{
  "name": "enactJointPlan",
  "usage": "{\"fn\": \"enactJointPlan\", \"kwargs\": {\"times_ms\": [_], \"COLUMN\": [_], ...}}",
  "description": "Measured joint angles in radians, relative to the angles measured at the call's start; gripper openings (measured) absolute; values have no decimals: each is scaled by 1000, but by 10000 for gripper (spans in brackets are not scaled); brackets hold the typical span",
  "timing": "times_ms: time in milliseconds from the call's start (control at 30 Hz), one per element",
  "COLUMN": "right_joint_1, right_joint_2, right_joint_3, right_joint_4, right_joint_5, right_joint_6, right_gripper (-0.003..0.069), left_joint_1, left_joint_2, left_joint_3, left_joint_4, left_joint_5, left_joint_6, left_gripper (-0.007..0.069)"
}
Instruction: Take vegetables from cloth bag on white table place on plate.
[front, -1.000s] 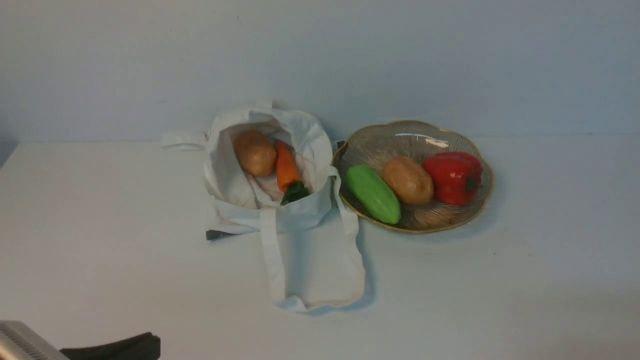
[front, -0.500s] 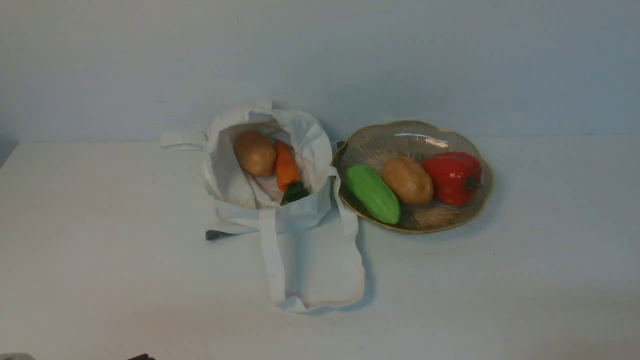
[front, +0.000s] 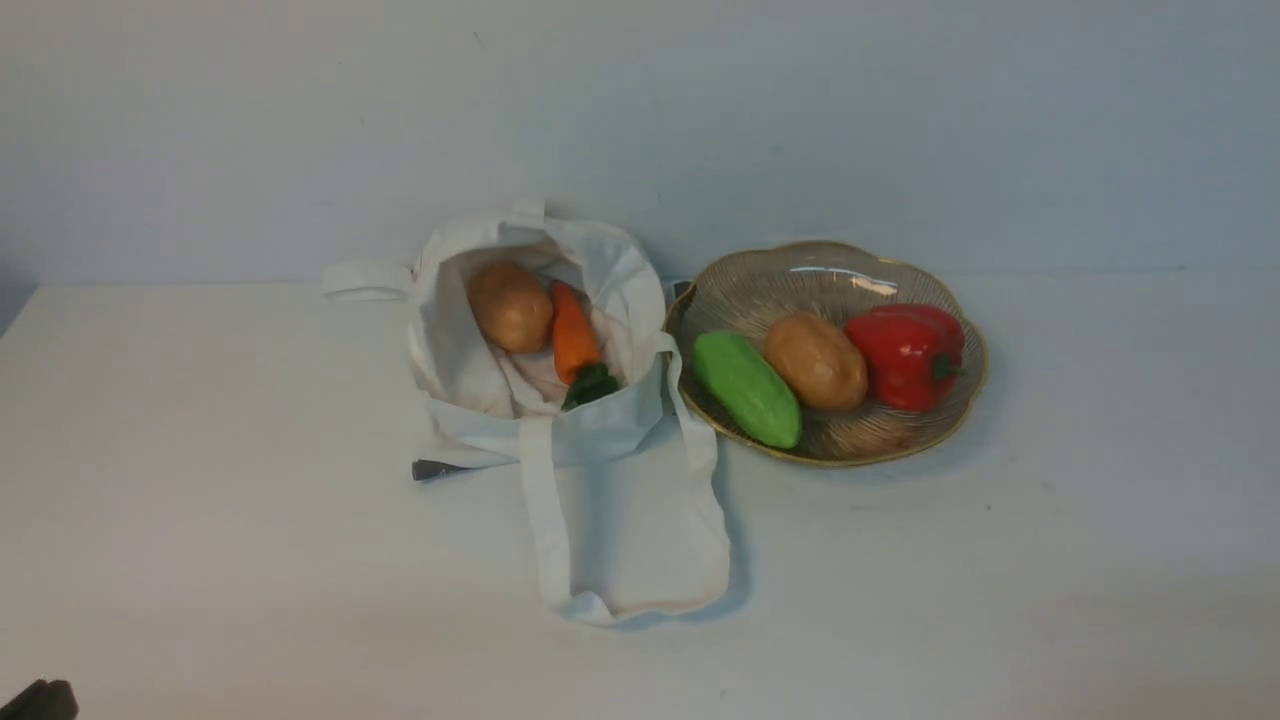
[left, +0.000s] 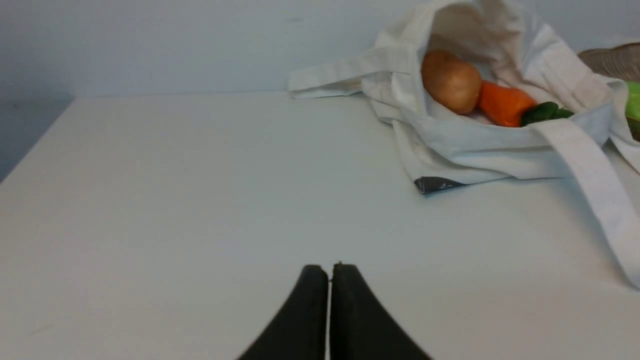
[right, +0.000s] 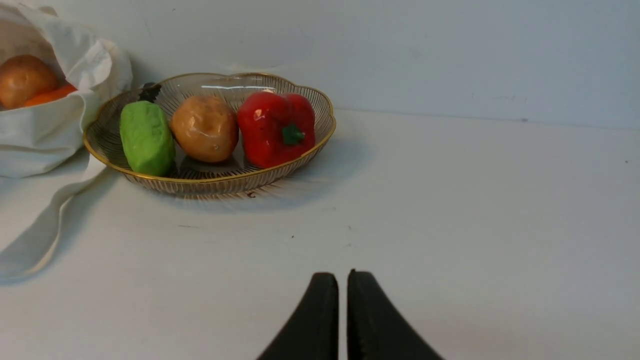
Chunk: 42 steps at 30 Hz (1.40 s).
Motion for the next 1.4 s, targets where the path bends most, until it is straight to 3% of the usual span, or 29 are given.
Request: {"fn": "enactJointPlan", "kwargs": {"times_ms": [300, 1400], "right_joint_1": [0, 0], "right_joint_2": [0, 0], "right_joint_3": [0, 0], "right_joint_4": [0, 0], "right_joint_5": [0, 0], "right_joint_6": [0, 0], "right_gripper": [22, 22], "left_joint_1": [-9, 21], "left_joint_2": [0, 0], "left_joint_3": [0, 0], "left_joint_4": [26, 28], "left_joint_5": [78, 81], "left_joint_6": [36, 44], "left_gripper": [-5, -5]}}
